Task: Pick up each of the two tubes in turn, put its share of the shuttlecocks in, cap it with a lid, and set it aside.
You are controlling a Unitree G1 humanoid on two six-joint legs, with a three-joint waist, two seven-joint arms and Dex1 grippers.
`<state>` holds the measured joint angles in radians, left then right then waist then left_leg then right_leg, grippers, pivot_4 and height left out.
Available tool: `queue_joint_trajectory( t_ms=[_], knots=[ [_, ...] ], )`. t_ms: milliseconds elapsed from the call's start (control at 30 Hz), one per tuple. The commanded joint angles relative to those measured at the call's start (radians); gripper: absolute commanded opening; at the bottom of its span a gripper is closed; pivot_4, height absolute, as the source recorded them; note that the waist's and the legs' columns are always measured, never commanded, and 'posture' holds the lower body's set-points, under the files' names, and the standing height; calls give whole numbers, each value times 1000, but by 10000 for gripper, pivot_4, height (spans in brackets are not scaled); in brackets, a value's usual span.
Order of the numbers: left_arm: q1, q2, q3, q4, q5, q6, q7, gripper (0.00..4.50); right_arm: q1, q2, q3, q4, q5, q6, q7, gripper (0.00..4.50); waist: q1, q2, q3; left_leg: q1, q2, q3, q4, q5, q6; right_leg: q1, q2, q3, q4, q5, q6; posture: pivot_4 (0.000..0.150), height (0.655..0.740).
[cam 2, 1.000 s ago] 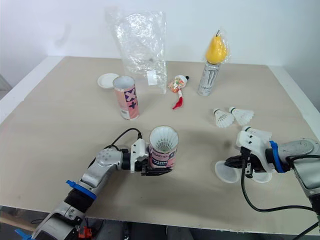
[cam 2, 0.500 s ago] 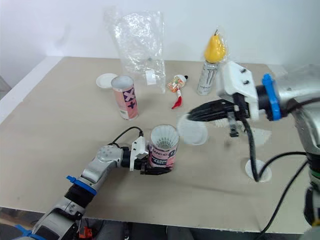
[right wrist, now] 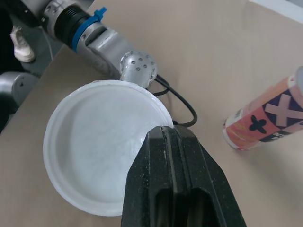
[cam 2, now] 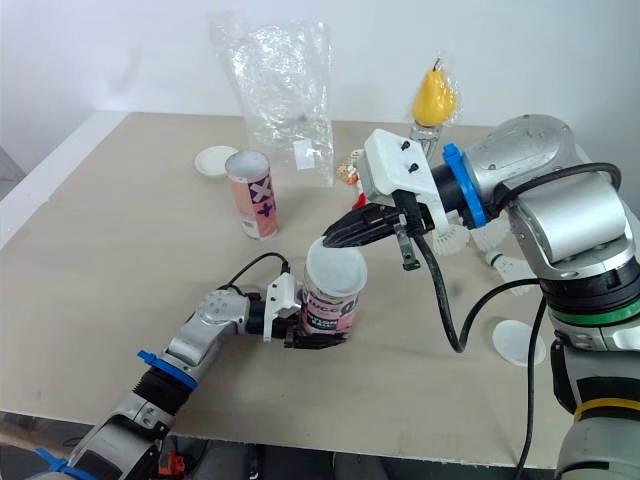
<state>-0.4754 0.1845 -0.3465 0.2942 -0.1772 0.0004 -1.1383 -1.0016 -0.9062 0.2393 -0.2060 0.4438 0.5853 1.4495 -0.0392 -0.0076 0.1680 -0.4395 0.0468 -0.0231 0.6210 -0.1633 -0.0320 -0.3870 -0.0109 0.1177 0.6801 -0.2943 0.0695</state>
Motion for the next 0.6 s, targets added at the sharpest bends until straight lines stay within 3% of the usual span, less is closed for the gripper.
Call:
queue_joint_trajectory(
  t_ms=[33, 600],
  knots=[
    [20, 4, -2, 12, 12, 16, 22, 29896, -41, 2, 7, 11, -39, -45, 27, 687, 0, 0, 0, 0, 0, 0, 0, 0, 0, 0, 0, 0, 0, 0, 0, 1500, 7400],
    [19, 6, -5, 16, 15, 19, 33, 29896, -13, 32, 42, 47, -131, -138, 75, 687, 0, 0, 0, 0, 0, 0, 0, 0, 0, 0, 0, 0, 0, 0, 0, 1500, 7400]
  ],
)
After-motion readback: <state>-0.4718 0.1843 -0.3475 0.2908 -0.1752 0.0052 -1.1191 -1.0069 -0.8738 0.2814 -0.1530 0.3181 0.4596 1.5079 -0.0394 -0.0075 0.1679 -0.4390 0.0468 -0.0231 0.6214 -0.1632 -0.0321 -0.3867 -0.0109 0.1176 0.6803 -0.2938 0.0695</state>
